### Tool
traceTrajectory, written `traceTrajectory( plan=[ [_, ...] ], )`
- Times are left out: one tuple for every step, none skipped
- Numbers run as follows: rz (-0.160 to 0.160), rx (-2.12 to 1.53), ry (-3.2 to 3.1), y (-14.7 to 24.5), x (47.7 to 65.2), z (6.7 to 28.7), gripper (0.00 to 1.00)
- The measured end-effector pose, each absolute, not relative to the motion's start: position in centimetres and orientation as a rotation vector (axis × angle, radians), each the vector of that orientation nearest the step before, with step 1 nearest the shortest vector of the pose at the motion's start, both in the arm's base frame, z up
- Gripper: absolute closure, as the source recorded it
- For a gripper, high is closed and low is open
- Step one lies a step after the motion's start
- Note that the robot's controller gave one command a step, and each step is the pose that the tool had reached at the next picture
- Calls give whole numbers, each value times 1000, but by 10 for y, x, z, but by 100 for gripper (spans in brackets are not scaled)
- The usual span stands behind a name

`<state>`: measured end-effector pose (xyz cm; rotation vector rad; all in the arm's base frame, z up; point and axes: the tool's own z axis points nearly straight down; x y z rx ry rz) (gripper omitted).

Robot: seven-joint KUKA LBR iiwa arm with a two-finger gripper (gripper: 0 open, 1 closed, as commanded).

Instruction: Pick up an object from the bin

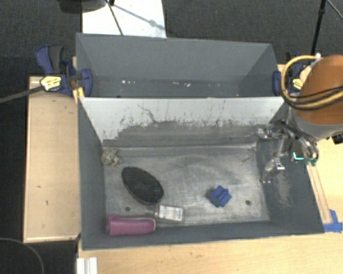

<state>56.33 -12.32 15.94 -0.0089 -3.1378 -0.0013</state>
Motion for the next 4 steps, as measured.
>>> traceTrajectory(
  plan=[
    [-2, 599, -3085, -77, 522, 70, 0],
    [-6, 793, -3044, 13, 520, 85, 0],
    [3, 769, -3050, -46, 542, 70, 0],
    [-2, 1270, -2875, -12, 535, 75, 0]
  ],
)
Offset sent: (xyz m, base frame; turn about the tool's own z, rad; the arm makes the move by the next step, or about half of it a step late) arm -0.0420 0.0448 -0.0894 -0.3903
